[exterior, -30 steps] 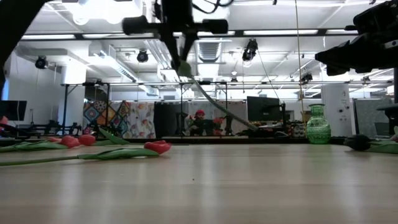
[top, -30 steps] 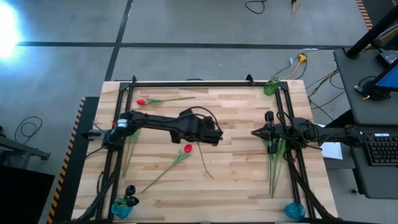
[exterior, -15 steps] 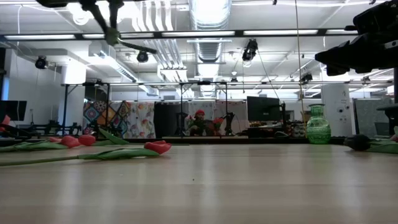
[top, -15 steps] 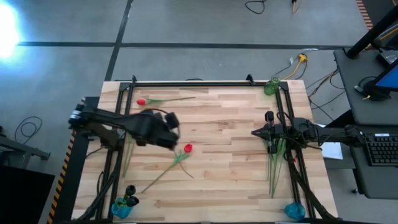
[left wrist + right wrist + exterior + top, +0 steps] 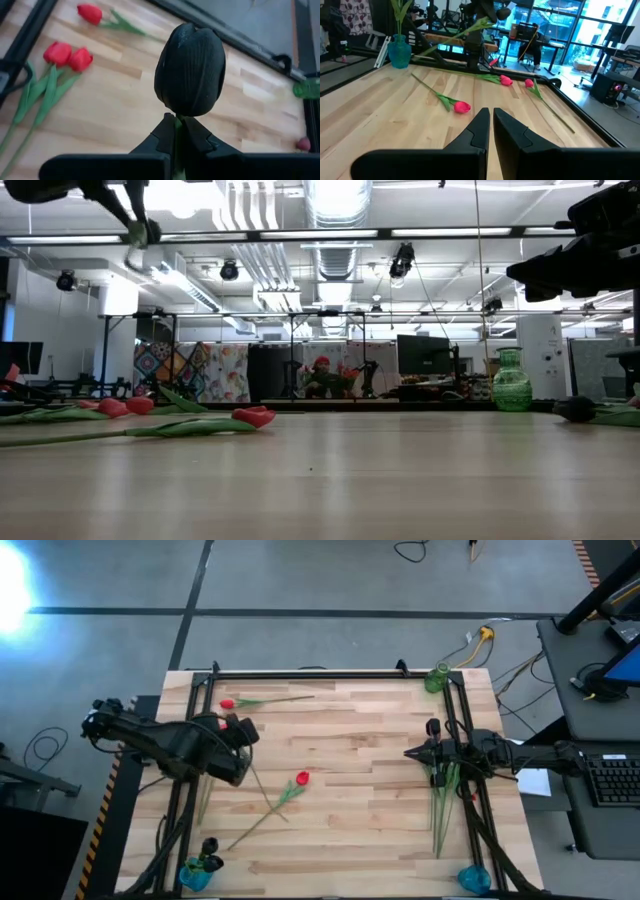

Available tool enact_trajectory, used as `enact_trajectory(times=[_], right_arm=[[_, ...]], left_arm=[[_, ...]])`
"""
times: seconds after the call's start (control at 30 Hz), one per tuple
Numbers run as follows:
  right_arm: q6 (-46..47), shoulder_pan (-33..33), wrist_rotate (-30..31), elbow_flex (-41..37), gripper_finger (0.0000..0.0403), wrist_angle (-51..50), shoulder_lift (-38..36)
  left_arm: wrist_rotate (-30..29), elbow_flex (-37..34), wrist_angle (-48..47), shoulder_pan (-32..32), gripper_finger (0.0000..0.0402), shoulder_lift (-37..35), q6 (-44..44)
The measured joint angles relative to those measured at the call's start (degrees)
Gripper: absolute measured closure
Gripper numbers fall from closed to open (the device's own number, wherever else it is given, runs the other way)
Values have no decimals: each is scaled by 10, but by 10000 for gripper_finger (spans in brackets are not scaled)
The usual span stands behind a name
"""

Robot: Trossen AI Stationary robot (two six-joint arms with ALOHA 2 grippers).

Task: Sort flowers into vase by color
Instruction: Put the black tulip into the left blue vase

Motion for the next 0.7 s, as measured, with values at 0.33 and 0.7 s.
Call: enact_trajectory(times=[0.33,0.7], right_arm=[[0,0,0,0,385,0,0],[-1,0,0,0,385,0,0]], left_arm=[[-28,-80,4,1,401,-16,-17],[-54,-100,0,1,401,-25,-20]])
